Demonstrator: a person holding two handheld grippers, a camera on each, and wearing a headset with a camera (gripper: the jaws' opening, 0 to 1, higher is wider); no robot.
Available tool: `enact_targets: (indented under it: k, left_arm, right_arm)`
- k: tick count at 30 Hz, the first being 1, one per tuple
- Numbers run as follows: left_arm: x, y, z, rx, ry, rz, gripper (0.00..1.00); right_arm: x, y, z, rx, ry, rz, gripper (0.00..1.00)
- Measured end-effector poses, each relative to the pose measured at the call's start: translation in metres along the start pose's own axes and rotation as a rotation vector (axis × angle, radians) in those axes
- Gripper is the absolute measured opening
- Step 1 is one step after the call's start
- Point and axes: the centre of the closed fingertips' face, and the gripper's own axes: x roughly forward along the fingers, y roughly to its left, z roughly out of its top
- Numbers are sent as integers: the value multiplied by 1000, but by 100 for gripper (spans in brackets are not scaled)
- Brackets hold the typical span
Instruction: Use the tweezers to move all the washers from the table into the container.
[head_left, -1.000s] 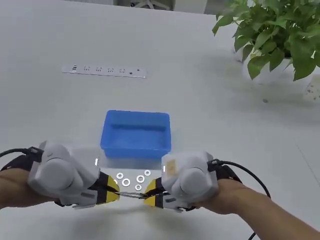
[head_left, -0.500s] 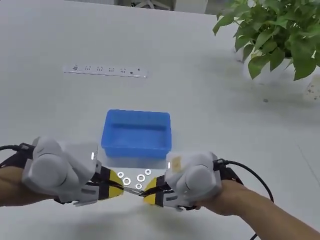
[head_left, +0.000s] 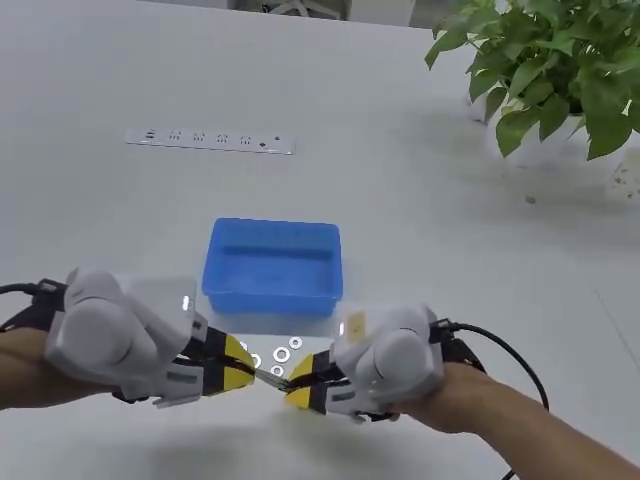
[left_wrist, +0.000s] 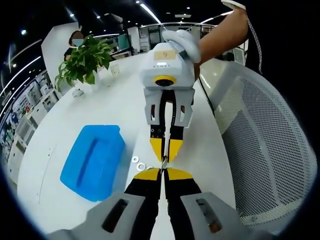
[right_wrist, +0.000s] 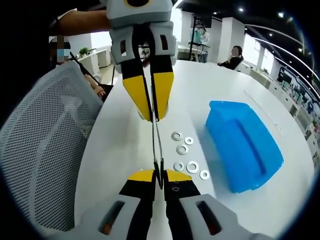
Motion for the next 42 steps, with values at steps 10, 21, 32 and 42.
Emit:
enact_targets:
  k: [10, 21, 32, 42]
  left_arm:
    - [1, 0, 7, -23, -34, -10, 7]
    - [4, -4, 15, -30, -59, -35, 6]
    - [4, -7, 23, -4, -67, -62, 6]
    - [1, -7, 29, 13, -67, -68, 6]
  right_arm:
    - [2, 2, -1, 19, -13, -1, 8]
    - [0, 3, -1, 20, -17, 0, 8]
    - [1, 5, 2, -13, -7, 12, 10]
    - [3, 4, 8, -22, -16, 8, 11]
